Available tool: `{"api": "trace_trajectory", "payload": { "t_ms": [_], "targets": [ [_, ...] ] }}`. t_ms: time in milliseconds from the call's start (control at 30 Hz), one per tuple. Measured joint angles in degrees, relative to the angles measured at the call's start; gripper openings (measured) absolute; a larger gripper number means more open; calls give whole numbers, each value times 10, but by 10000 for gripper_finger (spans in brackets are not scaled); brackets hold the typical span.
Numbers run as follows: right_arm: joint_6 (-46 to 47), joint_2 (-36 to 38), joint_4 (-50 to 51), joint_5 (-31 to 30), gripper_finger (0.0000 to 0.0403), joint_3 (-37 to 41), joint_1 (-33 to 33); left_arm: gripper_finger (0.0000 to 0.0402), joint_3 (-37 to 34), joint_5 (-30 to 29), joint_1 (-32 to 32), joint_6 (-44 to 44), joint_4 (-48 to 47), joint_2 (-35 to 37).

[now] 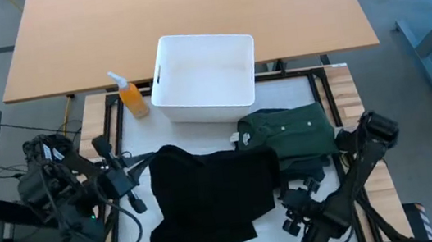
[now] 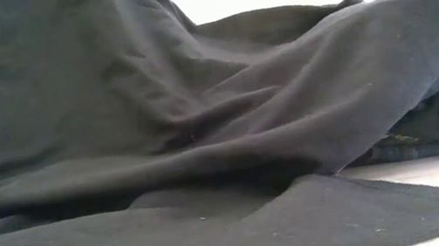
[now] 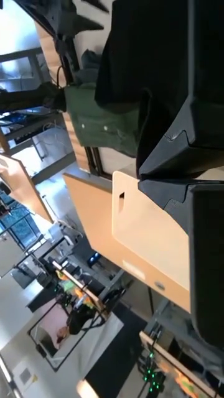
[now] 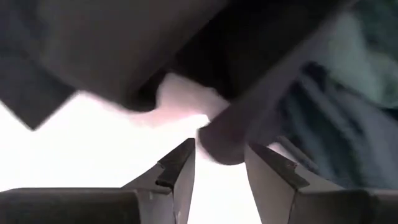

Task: Fold laundry
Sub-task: Fold the black shirt from the white laundry organizer

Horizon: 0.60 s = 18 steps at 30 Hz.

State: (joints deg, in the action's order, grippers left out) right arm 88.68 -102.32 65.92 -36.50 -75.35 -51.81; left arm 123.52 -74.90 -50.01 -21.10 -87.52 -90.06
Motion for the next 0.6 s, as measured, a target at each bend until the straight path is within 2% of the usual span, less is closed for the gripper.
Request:
{"api": "trace_trajectory", "payload": {
  "t_ms": [133,333,467,600],
  "targets": [
    [19,-16,84,22,155,-43,12,0,0,-1,1,-7,0,0],
    [14,-16,82,22,149,-71,34,0,0,0,8,-12,0,0],
    [34,-21,91,28,157,-66,57,0,0,2,16,-16,0,0],
    [53,-20,89,36,183,-66,88,0,0,15,22,-16,0,0]
  ]
}}
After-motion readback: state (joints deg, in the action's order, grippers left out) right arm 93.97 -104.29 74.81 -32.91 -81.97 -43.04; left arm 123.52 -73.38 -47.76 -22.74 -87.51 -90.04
